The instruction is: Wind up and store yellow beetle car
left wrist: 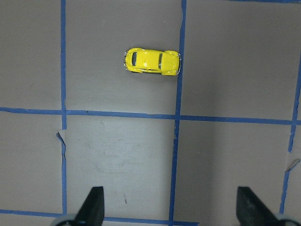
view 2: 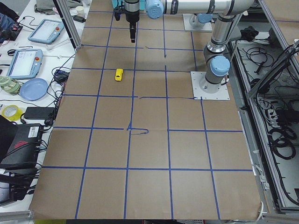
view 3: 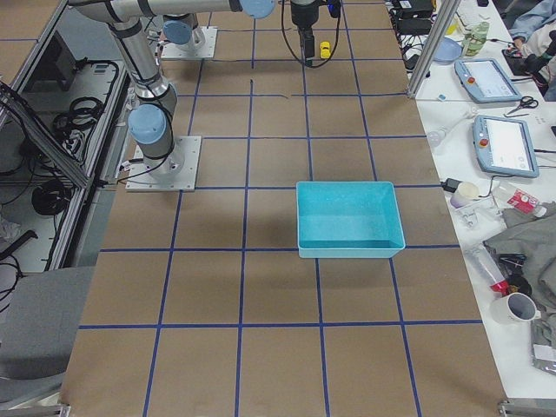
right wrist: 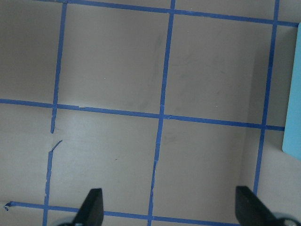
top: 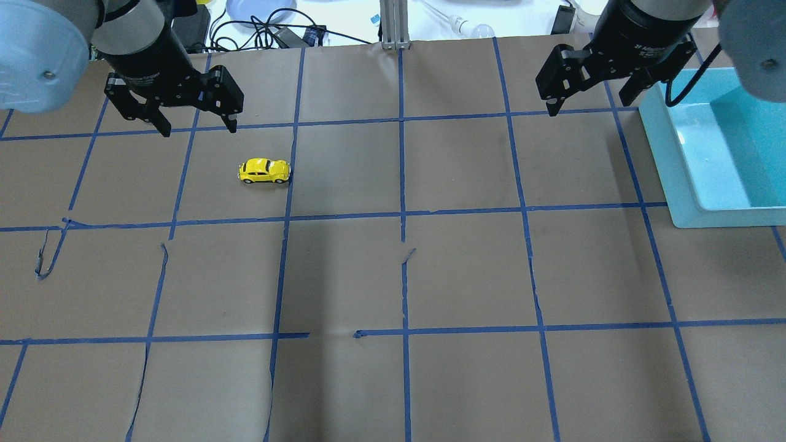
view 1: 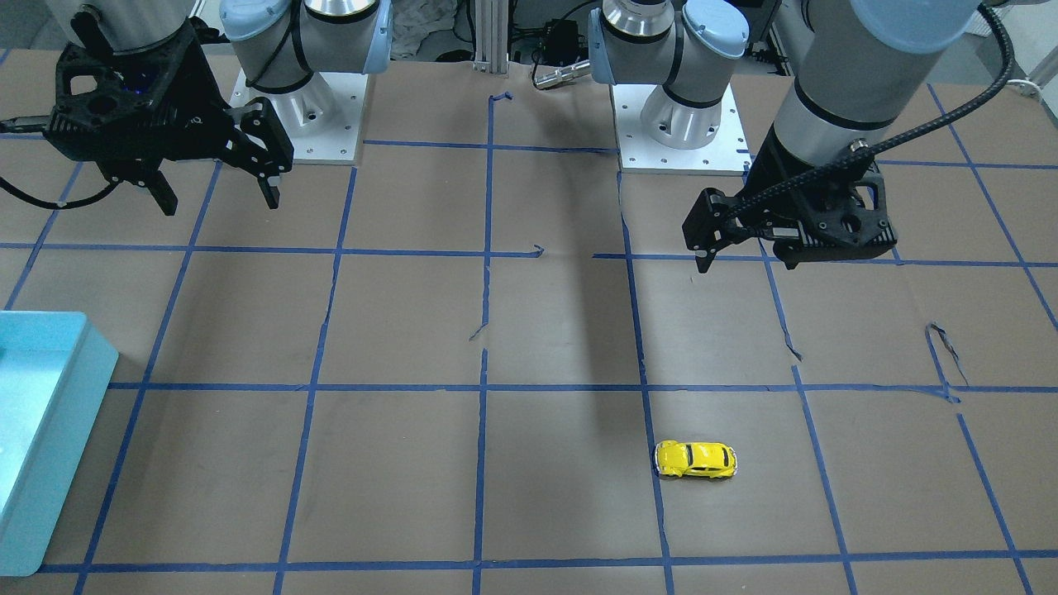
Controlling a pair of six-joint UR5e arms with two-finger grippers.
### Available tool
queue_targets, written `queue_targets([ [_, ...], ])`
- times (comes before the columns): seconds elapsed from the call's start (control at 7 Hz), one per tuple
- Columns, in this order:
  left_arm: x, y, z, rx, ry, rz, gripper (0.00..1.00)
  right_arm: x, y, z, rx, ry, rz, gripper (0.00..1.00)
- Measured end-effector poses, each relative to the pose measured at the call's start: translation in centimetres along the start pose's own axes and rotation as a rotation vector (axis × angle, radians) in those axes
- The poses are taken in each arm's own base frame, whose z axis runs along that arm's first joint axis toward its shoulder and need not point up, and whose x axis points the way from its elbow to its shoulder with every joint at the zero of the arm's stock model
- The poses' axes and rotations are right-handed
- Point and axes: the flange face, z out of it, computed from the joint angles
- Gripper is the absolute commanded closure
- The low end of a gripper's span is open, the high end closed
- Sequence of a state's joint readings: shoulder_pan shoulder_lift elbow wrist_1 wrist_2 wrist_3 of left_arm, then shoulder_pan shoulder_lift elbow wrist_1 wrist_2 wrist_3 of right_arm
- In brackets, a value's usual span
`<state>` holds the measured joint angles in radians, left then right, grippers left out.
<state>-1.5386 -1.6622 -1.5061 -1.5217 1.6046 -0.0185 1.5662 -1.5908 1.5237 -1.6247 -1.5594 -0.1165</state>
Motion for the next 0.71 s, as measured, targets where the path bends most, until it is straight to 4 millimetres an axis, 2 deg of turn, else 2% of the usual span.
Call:
queue_targets([
  [0.71,-0.16,0.00,-0.16,0.004,-0.005,-0.004,0.00,-0.01,-0.01,0.05,0.000,-0.009,-0.006,0.00],
])
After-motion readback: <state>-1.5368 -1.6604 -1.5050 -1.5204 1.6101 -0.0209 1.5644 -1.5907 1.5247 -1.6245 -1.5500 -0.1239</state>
